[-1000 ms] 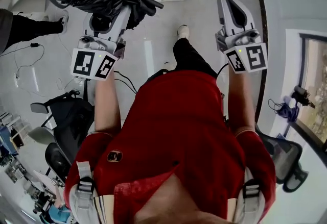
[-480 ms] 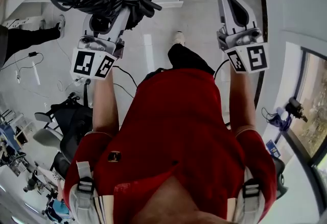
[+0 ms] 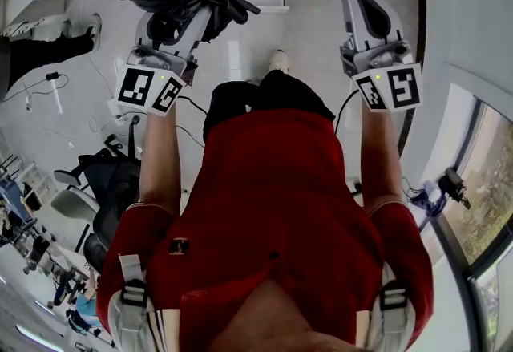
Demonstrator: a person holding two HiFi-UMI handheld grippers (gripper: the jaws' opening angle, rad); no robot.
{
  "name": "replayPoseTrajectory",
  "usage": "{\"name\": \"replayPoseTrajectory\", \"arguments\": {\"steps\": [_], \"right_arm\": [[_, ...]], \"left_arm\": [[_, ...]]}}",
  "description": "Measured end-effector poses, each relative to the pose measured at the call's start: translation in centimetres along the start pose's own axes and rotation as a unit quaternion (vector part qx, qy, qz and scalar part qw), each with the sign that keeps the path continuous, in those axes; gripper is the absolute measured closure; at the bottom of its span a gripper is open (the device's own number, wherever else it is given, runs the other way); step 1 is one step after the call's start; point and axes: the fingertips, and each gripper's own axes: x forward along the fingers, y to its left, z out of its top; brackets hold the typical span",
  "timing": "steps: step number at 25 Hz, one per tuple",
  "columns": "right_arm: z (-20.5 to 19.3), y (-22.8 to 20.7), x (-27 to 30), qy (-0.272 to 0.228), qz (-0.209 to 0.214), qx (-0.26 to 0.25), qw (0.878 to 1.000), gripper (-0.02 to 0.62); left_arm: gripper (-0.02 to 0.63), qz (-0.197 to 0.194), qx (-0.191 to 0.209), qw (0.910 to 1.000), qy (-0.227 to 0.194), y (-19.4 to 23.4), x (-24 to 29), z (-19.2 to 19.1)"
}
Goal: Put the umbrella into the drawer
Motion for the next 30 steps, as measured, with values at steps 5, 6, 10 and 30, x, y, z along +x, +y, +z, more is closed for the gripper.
{"name": "replayPoseTrajectory", "arguments": {"steps": [5, 6, 10, 30], "right_arm": [[-5.1, -4.3, 3.7, 0.031, -0.002, 0.022, 0.999, 0.597], [-5.8, -4.6, 4.0, 0.035, -0.004, 0.025, 0.999, 0.597], [-7.8, -4.3, 4.6, 0.051, -0.012, 0.032, 0.998, 0.597], [-20.2, -2.3, 8.7, 0.107, -0.065, 0.035, 0.992, 0.597]], "left_arm": [[0.370, -0.015, -0.021, 0.9987, 0.044, 3.2, 6.9, -4.5], [0.370, -0.018, -0.024, 0.9983, 0.051, 3.6, 7.6, -5.2], [0.370, -0.033, -0.025, 0.9961, 0.078, 4.9, 8.9, -7.7], [0.370, -0.128, -0.022, 0.9731, 0.190, 11.0, 14.5, -24.4]]}}
